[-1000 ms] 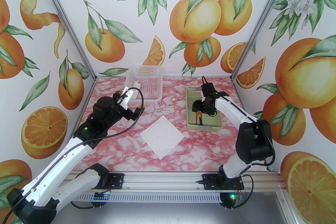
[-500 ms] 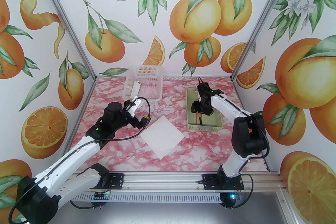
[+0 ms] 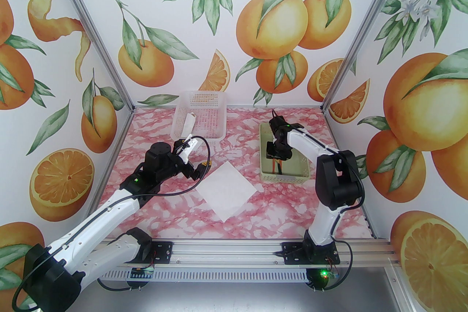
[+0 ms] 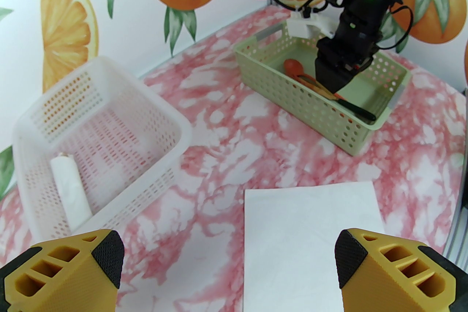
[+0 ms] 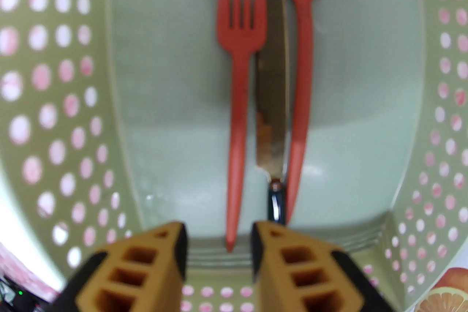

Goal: Place the utensils on the paper napkin and roll it up

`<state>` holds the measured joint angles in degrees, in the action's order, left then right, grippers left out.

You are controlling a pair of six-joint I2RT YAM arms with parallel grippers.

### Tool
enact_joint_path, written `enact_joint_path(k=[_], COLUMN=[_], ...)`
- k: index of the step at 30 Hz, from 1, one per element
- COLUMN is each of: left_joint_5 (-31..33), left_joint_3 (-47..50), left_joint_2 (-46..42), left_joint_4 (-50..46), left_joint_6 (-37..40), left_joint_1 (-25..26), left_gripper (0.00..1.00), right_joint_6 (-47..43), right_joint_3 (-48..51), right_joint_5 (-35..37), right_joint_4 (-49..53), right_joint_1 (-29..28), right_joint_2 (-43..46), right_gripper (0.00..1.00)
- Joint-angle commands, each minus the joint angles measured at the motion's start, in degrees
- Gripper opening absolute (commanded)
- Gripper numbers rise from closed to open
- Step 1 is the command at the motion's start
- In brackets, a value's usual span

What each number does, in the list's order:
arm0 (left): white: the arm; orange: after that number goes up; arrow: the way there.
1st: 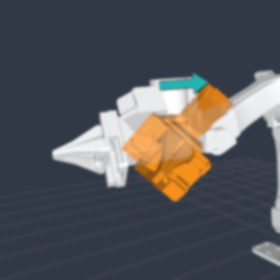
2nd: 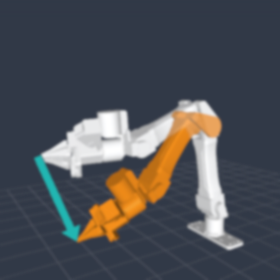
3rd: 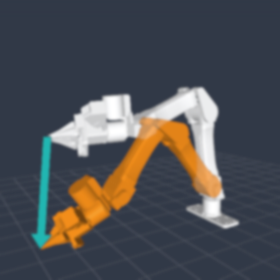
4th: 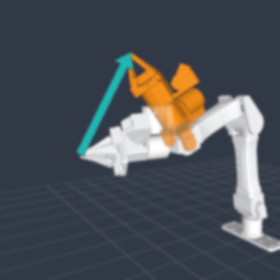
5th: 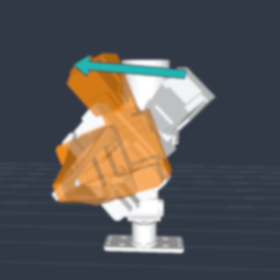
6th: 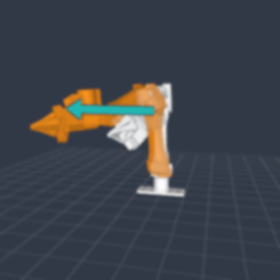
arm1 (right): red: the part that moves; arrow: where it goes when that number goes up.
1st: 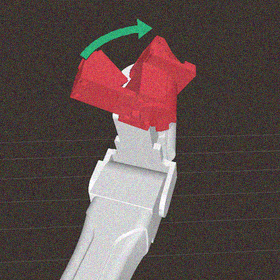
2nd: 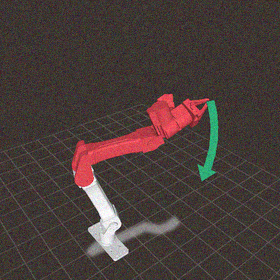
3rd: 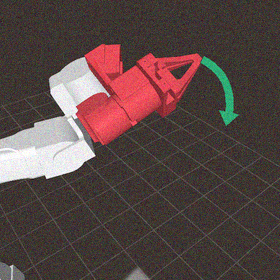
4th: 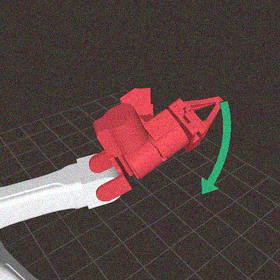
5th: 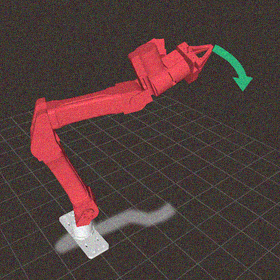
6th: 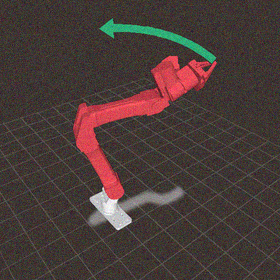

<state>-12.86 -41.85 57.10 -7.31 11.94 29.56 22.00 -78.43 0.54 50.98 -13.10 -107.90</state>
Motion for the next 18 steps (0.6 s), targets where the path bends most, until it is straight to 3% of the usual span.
enact_joint_path(k=[1,18], left_joint_5=[-0.85,-0.69], left_joint_3=[-1.05,-1.22], left_joint_2=[-0.24,1.17], left_joint_4=[1.67,1.42], left_joint_6=[0.27,0.54], left_joint_1=[0.28,0.32], left_gripper=[1.0,1.0], right_joint_6=[1.02,1.29], right_joint_3=[-0.83,0.91], right_joint_5=[1.47,2.36], right_joint_4=[0.27,-1.08], right_joint_1=[-0.26,-0.26], right_joint_2=[-2.01,-6.62], right_gripper=[0.31,0.29])
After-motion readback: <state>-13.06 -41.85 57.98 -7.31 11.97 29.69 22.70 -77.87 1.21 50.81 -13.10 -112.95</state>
